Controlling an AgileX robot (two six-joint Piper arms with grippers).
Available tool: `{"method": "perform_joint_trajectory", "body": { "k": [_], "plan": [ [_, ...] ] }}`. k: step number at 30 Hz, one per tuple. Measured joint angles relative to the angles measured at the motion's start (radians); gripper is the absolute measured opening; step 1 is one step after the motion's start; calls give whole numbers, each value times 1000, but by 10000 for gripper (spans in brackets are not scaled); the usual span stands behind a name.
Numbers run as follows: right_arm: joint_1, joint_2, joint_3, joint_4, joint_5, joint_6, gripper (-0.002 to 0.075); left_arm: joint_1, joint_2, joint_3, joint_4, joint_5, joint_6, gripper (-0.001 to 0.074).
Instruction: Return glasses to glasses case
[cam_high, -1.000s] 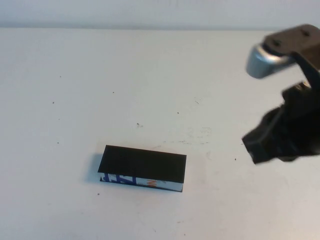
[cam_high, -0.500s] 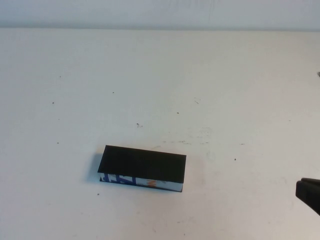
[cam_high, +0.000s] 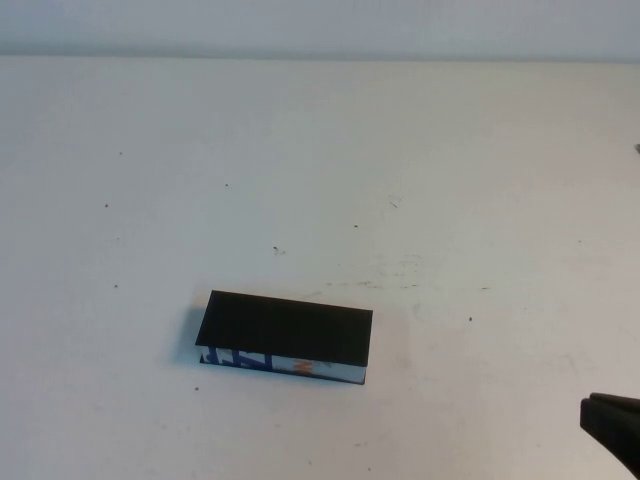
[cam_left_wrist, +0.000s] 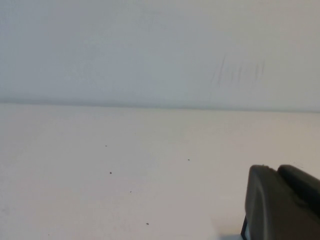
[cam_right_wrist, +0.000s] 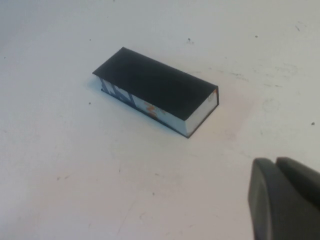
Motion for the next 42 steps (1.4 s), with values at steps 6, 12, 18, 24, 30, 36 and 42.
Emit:
{"method": "perform_joint_trajectory", "body": {
  "k": [6, 12, 18, 24, 30, 36, 42],
  "plan": [
    [0, 0, 0, -2, 40, 0, -11, 0, 0, 0, 0, 0, 0, -1],
    [-12, -12, 42, -166, -41, 102, -11, 0, 0, 0, 0, 0, 0, -1],
    [-300, -88, 205, -302, -308, 219, -11, 0, 0, 0, -1, -3, 0, -1],
    [-611, -284, 385, -299, -436, 272, -11, 0, 0, 0, -1, -6, 0, -1],
    [-646, -489, 426, -284, -362, 290, -11, 0, 0, 0, -1, -8, 0, -1],
    [-646, -509, 429, -262, -291, 292, -11, 0, 0, 0, -1, -8, 0, -1],
    [-646, -509, 429, -259, -291, 292, -11, 0, 0, 0, -1, -8, 0, -1]
  ]
}}
